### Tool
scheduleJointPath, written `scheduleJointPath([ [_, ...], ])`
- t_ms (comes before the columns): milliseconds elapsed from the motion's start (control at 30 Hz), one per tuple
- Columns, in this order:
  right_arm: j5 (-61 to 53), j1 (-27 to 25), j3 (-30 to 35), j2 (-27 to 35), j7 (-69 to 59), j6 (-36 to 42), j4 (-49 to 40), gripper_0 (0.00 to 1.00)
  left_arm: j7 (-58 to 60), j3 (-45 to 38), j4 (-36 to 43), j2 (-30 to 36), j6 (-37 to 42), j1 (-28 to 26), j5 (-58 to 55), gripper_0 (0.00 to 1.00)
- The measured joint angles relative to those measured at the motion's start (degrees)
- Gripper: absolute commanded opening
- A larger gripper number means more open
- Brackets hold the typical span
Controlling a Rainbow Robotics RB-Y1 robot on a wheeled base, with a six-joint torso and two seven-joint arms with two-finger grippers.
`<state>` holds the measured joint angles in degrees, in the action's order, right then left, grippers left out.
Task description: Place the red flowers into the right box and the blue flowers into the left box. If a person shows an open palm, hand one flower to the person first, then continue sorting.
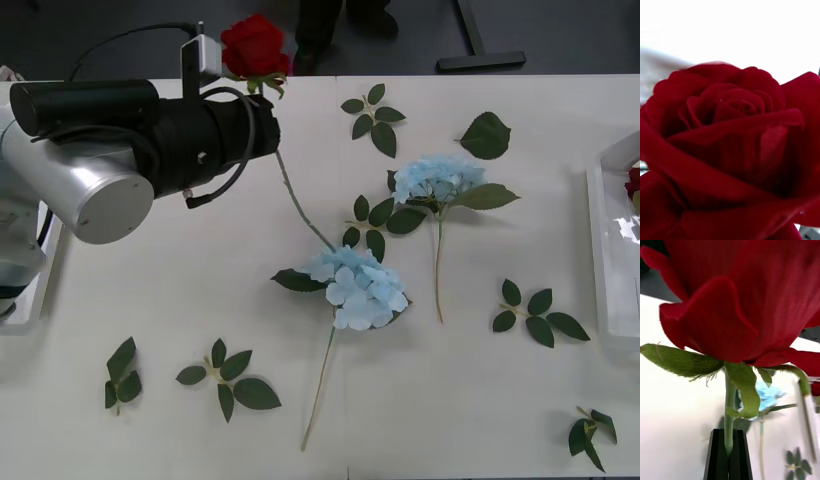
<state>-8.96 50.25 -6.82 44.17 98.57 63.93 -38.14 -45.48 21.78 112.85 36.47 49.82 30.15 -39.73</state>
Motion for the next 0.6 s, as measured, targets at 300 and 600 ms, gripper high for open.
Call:
scheduleJointPath([
  [300,-2.1,0.0,-1.3,0.0,0.0,-1.3,2.7,0.57,0.0,4.7,2.0,-8.8,-0.1,1.8,9.0,0.00],
  [600,-6.9,0.2,-0.4,0.2,3.2,-1.3,2.7,0.86,0.0,9.0,2.0,-15.1,-2.5,3.5,17.0,0.00],
])
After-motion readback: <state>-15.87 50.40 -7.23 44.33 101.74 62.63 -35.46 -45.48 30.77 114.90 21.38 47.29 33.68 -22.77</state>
